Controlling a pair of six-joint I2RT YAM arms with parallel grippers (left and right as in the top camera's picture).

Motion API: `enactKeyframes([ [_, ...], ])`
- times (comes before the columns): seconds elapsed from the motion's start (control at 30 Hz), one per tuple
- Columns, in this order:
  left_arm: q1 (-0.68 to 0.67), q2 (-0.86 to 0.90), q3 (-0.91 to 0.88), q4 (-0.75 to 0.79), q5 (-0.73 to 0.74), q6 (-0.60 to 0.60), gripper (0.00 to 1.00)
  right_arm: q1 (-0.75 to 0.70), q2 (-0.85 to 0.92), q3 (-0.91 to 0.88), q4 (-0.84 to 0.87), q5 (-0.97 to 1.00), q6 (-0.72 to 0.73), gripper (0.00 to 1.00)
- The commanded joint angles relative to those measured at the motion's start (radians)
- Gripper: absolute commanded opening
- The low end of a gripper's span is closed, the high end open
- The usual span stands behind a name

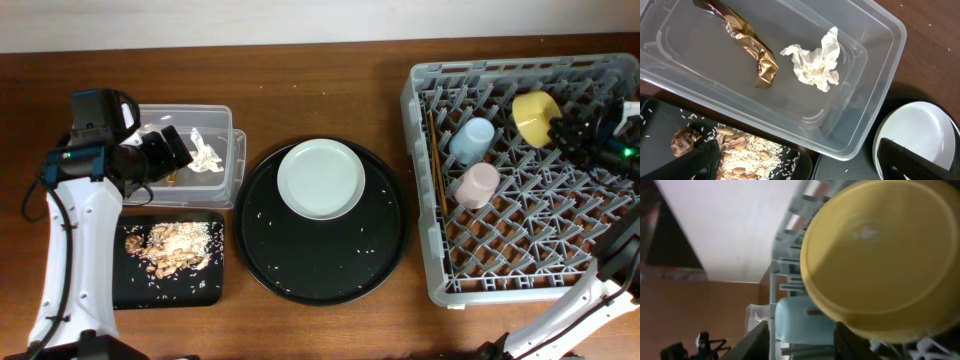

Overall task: Sort waste into correct bins and load items into the dishwasher rack
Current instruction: 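Lower the yellow bowl into the rack and open the right gripper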

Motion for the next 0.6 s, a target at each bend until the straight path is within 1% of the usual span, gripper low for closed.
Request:
enactKeyframes([
  [0.0, 0.002, -0.012, 0.001, -0.001, -0.007, 0.009, 1.0, 0.002, -0.061, 0.002, -0.008, 0.073, 0.018, 0.43],
  [0.1, 0.002, -0.012, 0.001, -0.001, -0.007, 0.009, 0.99, 0.011, -0.13, 0.013, -0.03, 0.146, 0.021, 0.43],
  [0.2, 0.002, -0.012, 0.001, -0.001, -0.007, 0.009, 0.99, 0.043, -0.244, 0.018, -0.059, 0.333, 0.043, 0.43],
  [0.23, 0.002, -0.012, 0.001, -0.001, -0.007, 0.009, 0.99, 0.085, -0.325, 0.018, -0.079, 0.444, 0.062, 0.43],
  [0.33, 0.002, -0.012, 0.001, -0.001, -0.007, 0.009, 1.0, 0.173, -0.428, 0.018, -0.106, 0.572, 0.064, 0.43],
  [0.43, 0.002, -0.012, 0.001, -0.001, -0.007, 0.009, 0.99, 0.368, -0.555, 0.018, -0.159, 0.765, 0.065, 0.44],
  [0.53, 0.002, -0.012, 0.001, -0.001, -0.007, 0.009, 0.99, 0.56, -0.605, 0.018, -0.225, 0.938, 0.103, 0.44],
  [0.57, 0.002, -0.012, 0.001, -0.001, -0.007, 0.009, 1.0, 0.673, -0.609, 0.018, -0.257, 1.019, 0.114, 0.45],
])
